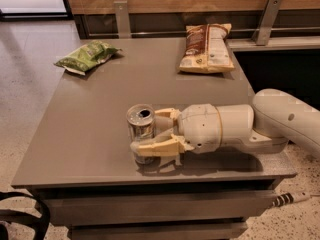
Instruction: Move redbull can near green jalapeno chip bag
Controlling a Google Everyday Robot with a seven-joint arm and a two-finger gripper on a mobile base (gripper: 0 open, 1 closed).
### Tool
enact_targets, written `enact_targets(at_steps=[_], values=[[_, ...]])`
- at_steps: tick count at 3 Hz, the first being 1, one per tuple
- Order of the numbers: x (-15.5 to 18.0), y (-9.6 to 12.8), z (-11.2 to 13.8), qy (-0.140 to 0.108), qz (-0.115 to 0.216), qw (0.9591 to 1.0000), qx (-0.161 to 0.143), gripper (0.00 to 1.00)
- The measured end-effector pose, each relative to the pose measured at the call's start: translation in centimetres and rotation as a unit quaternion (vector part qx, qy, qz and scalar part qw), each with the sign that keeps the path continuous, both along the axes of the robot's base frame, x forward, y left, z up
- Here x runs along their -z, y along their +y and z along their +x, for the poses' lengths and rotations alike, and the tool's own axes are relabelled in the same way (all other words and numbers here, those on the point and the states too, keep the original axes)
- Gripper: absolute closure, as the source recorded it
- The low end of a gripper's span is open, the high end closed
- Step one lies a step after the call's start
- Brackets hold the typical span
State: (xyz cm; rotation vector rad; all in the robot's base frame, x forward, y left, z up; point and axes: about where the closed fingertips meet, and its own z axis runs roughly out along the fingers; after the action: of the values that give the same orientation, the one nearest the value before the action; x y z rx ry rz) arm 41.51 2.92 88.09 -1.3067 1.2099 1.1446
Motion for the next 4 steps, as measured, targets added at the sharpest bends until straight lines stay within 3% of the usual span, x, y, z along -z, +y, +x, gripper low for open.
enact_targets(at_steps=[1, 2, 3, 4], values=[[-0.9, 0.1, 3.9, 0.019, -0.005, 0.9994, 0.027, 1.00], [-1.5, -0.5, 8.5, 0.045, -0.017, 0.9960, 0.075, 1.00], [-2.4, -1.6, 13.4, 0.062, -0.028, 0.9888, 0.133, 1.00], [-3.6, -1.8, 18.8, 0.061, -0.036, 0.9804, 0.184, 1.00]])
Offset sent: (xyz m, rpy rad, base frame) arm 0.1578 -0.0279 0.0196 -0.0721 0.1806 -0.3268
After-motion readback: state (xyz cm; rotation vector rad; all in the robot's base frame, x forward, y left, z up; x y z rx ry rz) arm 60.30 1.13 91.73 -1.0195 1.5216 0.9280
